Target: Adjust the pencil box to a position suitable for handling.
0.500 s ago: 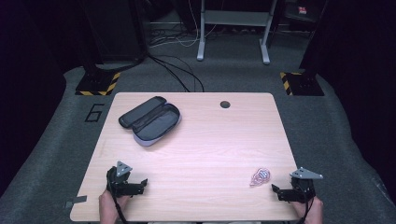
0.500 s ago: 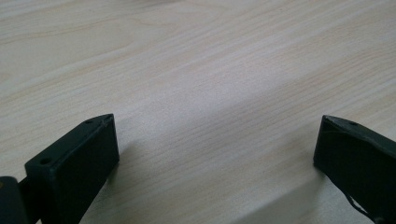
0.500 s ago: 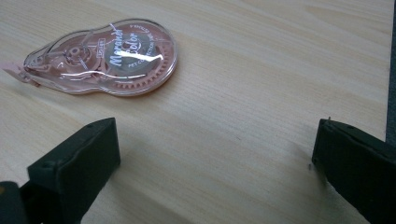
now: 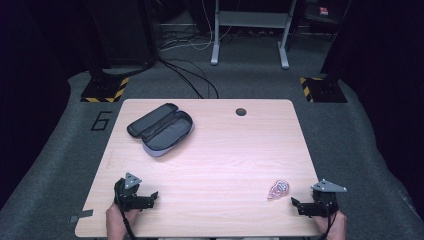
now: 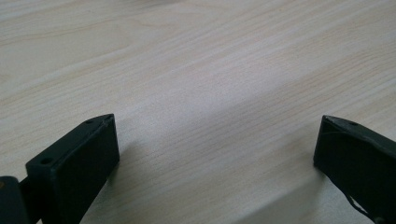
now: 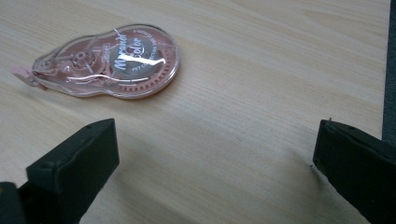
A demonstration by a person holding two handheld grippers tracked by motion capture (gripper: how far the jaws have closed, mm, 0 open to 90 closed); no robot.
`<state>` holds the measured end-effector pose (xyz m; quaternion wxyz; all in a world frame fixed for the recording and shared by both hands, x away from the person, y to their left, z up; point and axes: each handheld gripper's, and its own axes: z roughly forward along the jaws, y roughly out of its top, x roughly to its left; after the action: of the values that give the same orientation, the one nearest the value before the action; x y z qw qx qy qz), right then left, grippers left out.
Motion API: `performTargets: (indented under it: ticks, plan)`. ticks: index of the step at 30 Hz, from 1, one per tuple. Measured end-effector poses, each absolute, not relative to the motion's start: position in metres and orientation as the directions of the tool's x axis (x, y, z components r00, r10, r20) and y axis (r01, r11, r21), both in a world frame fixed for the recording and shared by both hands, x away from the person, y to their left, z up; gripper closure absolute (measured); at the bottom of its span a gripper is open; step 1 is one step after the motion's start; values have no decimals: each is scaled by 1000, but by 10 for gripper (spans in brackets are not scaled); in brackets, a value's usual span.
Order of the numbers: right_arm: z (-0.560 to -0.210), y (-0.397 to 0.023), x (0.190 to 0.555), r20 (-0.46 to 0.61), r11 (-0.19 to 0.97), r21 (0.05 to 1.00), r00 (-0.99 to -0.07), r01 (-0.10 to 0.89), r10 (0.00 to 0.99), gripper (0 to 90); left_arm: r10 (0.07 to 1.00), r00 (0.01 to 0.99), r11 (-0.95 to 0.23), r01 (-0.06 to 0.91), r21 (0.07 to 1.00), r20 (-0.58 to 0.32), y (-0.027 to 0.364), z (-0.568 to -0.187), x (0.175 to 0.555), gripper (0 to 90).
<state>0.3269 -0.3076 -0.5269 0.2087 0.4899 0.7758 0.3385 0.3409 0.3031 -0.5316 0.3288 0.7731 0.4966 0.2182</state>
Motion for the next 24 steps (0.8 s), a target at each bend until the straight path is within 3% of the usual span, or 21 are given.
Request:
performTargets:
  ticks: [12,24]
  plan:
    - [-500,-286,325,-2,345,764,-533,545,846,0,915,403,-282,622,731,10,302,-532,341,3]
    - [-504,-263,341,-11,413,728,-593,547,805,0,915,403,-282,622,731,10,302,-532,341,3]
